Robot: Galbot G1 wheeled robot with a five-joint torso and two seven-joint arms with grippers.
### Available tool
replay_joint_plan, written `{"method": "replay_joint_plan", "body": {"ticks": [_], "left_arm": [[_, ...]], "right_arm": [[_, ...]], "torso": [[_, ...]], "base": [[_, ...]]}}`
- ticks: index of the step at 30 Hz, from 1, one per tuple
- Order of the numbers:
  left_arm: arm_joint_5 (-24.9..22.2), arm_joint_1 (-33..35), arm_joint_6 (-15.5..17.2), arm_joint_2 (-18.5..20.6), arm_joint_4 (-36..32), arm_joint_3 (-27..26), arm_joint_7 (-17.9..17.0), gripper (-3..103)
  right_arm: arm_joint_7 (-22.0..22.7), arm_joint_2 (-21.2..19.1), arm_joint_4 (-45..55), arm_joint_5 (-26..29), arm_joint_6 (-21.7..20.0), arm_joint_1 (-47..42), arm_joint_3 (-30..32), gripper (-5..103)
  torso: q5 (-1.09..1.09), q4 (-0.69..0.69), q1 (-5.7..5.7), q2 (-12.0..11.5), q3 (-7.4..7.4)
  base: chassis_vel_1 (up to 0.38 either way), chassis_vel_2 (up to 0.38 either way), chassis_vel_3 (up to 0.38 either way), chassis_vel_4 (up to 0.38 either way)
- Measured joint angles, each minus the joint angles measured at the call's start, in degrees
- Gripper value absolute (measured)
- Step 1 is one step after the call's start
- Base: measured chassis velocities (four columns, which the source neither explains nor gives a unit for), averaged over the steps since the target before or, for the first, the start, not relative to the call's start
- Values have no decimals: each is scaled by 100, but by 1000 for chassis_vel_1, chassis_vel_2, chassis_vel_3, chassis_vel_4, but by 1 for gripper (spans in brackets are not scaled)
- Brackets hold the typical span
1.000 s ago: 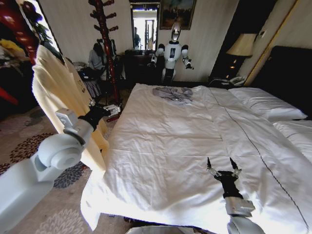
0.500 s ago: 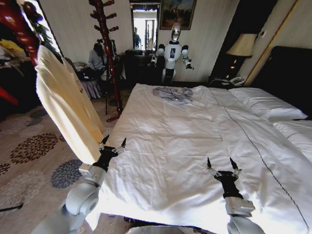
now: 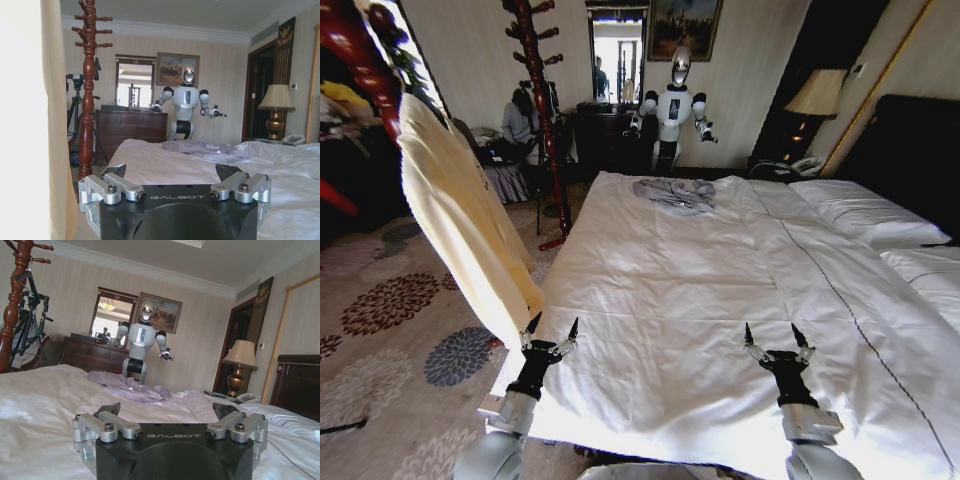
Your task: Pick up the clothes from the bed and hang them on the clothes hanger.
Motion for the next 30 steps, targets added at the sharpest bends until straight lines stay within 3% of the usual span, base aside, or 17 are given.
{"method": "replay_joint_plan", "body": {"ticks": [30], "left_arm": [[-41, -66, 65, 20, -15, 14, -15, 100]], "right_arm": [[0, 0, 0, 0, 0, 0, 0, 100]], "torso": [[0, 0, 1, 0, 1]], "base": [[0, 0, 0, 0]]}}
